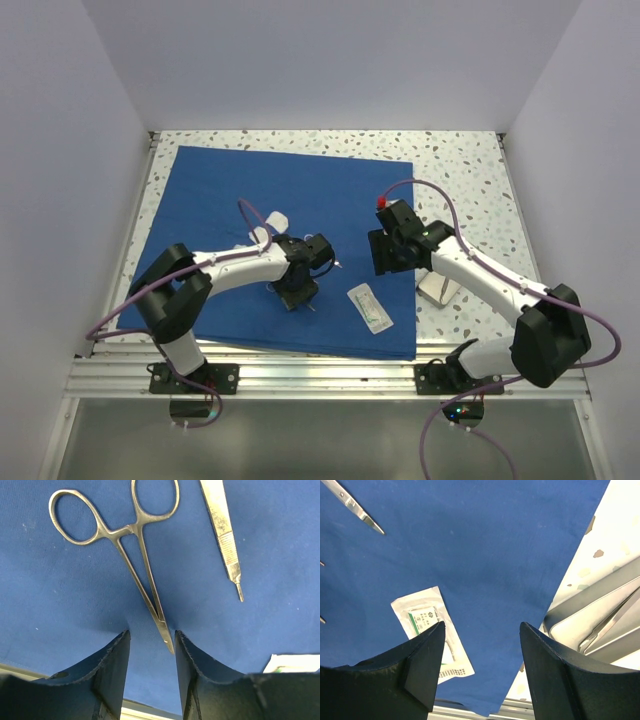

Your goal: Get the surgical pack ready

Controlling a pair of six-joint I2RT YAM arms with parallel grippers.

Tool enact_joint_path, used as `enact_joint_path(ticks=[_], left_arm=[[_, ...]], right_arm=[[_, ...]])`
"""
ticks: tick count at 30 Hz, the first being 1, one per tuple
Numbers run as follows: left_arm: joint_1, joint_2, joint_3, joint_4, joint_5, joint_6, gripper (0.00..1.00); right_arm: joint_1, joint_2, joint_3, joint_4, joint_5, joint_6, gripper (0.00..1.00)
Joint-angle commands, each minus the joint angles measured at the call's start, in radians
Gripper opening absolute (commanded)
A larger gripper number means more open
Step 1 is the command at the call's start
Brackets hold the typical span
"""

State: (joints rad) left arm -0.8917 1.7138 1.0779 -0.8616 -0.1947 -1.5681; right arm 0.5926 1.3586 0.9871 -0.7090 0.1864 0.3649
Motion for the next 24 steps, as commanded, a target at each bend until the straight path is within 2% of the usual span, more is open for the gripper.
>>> enact_joint_path(ticks=[1,6,8,13,18,24], left_arm=[[-0.004,0.015,0.004,-0.01,-0.034,-0.055,0.44],[-0.004,0.046,0.02,-0.027,-0.038,-0.061,0.43],[-0.004,0.062,0.036,-0.043,-0.032,-0.059,0.38],[-0.004,0.119,0.054,-0.05,-0.011,-0.043,0.37],[-0.004,0.135,0.071,-0.065,-0.023,-0.026,0.25],[-0.006,0.11,0.097,-0.119,-0.061,-0.01,0.04]], right_arm=[[-0.002,-0.027,-0.007,0.042,-0.024,-0.02,0.65],[-0.005,-0.038,-0.01,0.051,-0.036,-0.023,0.65],[-0.002,-0.036,-0.011,0.051,-0.036,-0.023,0.65],[-0.004,-0.038,-0.016,0.06,-0.05,-0.026,0.65],[-0.004,-0.036,-0.018,0.065,-0.059,-0.026,0.65],[-0.002,-0.036,-0.011,0.069,-0.076,-0.021,0.65]])
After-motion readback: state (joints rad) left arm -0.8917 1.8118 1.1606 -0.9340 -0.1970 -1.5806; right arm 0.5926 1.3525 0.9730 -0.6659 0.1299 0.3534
